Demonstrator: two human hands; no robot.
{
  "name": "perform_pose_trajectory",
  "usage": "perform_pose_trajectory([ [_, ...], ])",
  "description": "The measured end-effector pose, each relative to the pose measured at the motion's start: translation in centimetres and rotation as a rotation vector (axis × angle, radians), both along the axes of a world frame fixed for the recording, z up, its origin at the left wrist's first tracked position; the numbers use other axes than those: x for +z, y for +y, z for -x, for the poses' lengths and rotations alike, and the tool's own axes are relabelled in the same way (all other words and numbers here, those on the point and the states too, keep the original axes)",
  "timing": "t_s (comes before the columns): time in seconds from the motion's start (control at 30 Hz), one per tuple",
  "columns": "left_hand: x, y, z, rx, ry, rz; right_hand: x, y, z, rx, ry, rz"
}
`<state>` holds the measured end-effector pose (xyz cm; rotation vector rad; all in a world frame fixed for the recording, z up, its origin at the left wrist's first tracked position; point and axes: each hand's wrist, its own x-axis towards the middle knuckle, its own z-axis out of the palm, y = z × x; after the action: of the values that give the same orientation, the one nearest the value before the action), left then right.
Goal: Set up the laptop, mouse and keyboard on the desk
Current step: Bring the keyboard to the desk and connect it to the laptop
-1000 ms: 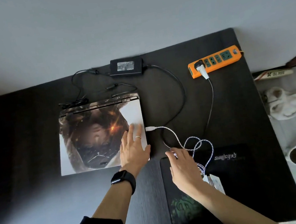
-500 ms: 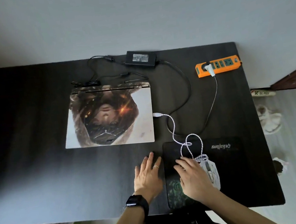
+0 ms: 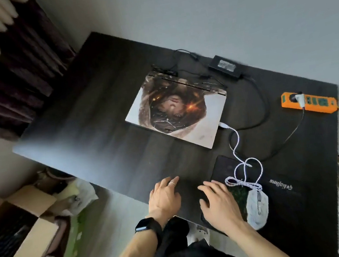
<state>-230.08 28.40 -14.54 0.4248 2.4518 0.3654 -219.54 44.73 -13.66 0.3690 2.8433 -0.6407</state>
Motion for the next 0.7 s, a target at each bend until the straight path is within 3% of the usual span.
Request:
perform_pose_trajectory([
  [0.2, 1.8, -8.0, -5.2, 0.335, 0.043, -0.053, 1.4, -4.7, 1.2, 0.232, 0.055, 0.107],
  [0.47, 3.7, -19.1, -12.1, 0.718, 0.097, -0.056, 4.0, -14.5, 2.5, 0.622, -0.1, 0.171],
  [0.7, 4.9, -29.0, -15.3, 0.991, 0.142, -0.096, 5.2, -25.6, 3.9, 0.82, -0.163, 0.17],
])
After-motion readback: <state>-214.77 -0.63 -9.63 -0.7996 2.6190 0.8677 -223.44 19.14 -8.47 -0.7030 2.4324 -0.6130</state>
